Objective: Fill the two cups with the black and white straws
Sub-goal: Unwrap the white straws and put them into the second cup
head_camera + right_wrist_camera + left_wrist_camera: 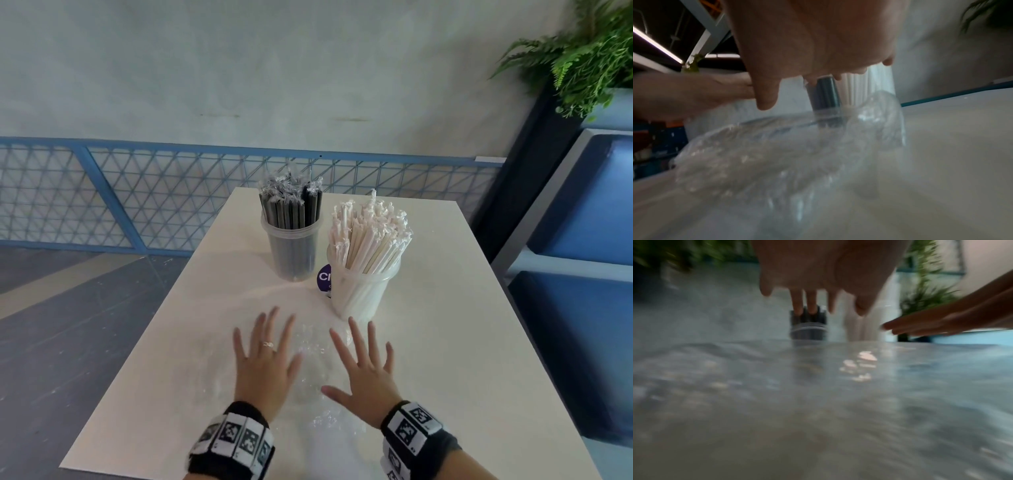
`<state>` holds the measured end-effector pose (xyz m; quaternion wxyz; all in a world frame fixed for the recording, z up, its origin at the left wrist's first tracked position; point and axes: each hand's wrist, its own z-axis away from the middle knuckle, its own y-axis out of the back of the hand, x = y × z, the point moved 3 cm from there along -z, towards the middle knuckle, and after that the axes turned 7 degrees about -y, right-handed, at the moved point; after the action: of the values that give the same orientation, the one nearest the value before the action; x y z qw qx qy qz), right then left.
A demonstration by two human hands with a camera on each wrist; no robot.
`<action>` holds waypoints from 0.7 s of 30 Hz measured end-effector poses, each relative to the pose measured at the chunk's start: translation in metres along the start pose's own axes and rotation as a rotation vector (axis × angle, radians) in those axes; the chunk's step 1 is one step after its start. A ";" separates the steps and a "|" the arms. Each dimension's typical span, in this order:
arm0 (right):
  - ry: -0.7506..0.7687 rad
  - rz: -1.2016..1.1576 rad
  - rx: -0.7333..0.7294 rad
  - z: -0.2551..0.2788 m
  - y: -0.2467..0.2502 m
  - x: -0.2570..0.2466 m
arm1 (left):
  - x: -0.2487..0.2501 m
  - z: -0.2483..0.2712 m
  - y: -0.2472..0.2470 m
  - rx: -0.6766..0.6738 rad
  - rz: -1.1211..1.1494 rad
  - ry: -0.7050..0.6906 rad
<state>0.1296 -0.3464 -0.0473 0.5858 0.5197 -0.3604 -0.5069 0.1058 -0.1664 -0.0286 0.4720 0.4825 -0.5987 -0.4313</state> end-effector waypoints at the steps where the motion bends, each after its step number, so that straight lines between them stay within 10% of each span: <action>1: -0.035 0.029 -0.024 -0.001 -0.007 0.001 | 0.009 0.002 -0.010 -0.118 -0.025 -0.033; 10: 0.042 0.037 -0.359 -0.013 -0.032 0.011 | 0.001 0.006 -0.049 -0.749 -0.006 0.149; 21: -0.154 -0.108 -0.505 -0.005 -0.030 0.043 | -0.024 0.020 -0.056 -0.833 0.040 0.200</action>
<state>0.1377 -0.3848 -0.0818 0.6398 0.3357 -0.2376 -0.6493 0.0983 -0.1502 -0.0904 0.6905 0.2785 -0.3339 -0.5780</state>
